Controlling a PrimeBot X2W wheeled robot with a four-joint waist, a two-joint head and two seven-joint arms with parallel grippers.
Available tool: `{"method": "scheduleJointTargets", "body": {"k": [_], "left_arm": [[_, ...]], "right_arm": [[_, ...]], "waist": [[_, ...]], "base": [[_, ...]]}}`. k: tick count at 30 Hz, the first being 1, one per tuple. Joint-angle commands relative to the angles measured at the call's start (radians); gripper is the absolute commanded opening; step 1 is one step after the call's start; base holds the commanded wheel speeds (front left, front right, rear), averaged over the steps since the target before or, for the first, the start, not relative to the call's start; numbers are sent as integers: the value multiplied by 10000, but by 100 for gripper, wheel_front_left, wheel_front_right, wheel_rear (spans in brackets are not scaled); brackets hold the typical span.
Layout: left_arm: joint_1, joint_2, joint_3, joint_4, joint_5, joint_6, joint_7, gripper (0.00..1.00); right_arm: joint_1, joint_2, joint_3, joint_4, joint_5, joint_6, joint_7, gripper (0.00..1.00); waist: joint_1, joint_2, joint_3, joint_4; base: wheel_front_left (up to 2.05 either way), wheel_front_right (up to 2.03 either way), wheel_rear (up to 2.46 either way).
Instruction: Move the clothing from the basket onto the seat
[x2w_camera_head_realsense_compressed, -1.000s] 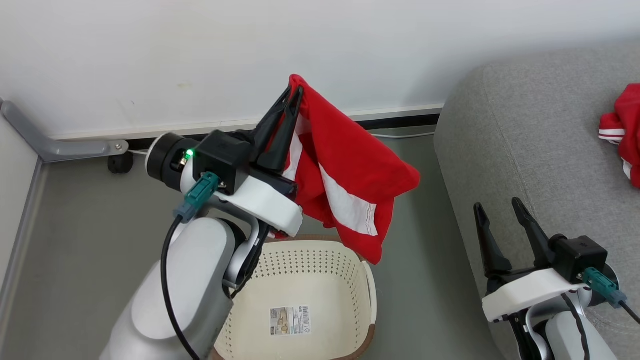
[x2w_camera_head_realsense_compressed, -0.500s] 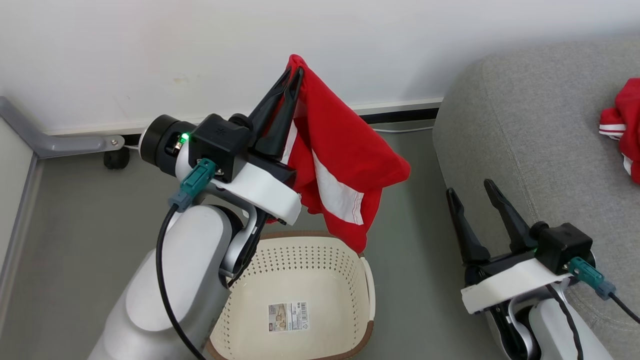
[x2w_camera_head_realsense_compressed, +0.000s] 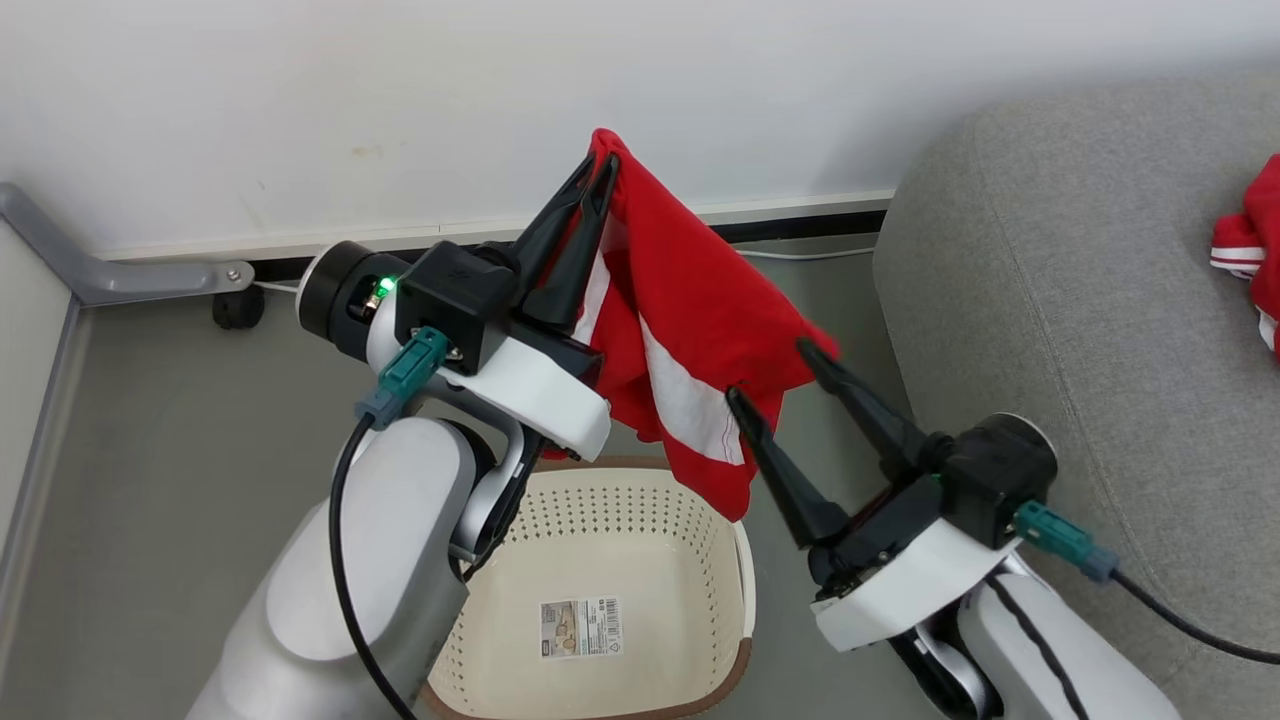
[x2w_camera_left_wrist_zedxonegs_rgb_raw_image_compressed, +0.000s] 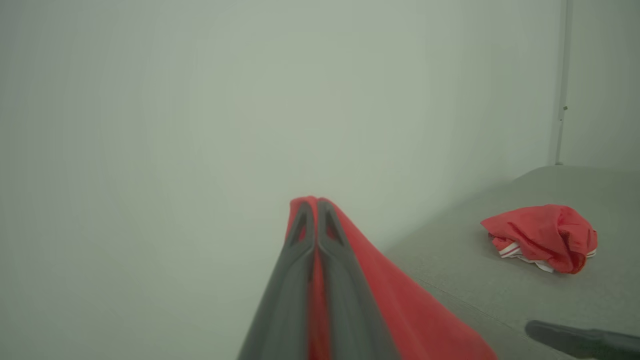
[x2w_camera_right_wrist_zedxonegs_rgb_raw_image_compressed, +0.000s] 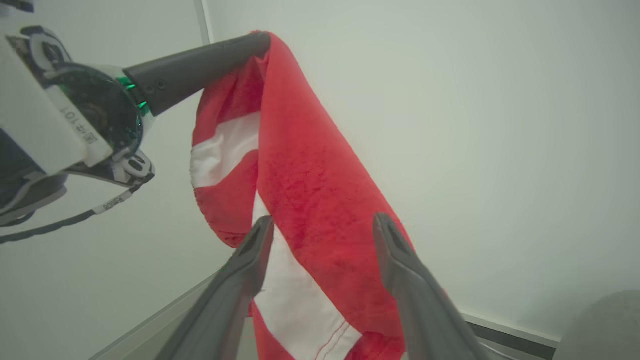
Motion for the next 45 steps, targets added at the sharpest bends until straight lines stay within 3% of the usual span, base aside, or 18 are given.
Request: {"method": "scheduleJointTargets", "body": {"k": [1,6,15,32,33,34,35,36,37,45], "left_arm": [[-568,133,299,-192,-71,-35,-77,0],[-571,96,189,-129,-98,-42,-105,0],[-576,-12,-59,-83,-144,-43,-145,0],[-544,-135,-413,-170,-262,-20,-223,0],[-535,-143,-436,-173,-272,-19,-233,0],[-527,-151,-458,-176,-283,-18,-243,0],[-518,-159,-481,-176,-290,-16,-256,0],[-508,-166,-504,-176,-299,-13,-267,0],[-499,-173,-527,-176,-306,-10,-279,0],[-432,-150,-638,-119,-333,28,-329,0]], "right_arm": [[-255,48,406,-145,23,27,-59,100],[-581,249,1143,392,-252,27,-59,100],[-886,914,1354,1520,-925,27,-59,100],[-1303,1304,277,3125,-1464,27,-59,98],[-1346,1310,256,3213,-1441,27,-59,80],[-1374,1314,248,3325,-1381,27,-59,49],[-1408,1318,255,3419,-1320,27,-59,37],[-1450,1320,269,3477,-1280,27,-59,15],[-1479,1322,309,3508,-1200,27,-59,0],[-1559,1326,410,3478,-861,27,-59,0]], "waist": [[0,0,-11,13],[0,0,-44,76],[0,0,-88,268],[0,0,40,615],[0,0,45,633],[0,0,51,649],[0,0,54,664],[0,0,61,677],[0,0,69,692],[0,0,127,643]], "base": [[0,0,0],[0,0,0],[0,0,0],[0,0,0],[0,0,0],[0,0,0],[0,0,0],[0,0,0],[0,0,0],[0,0,0]]}}
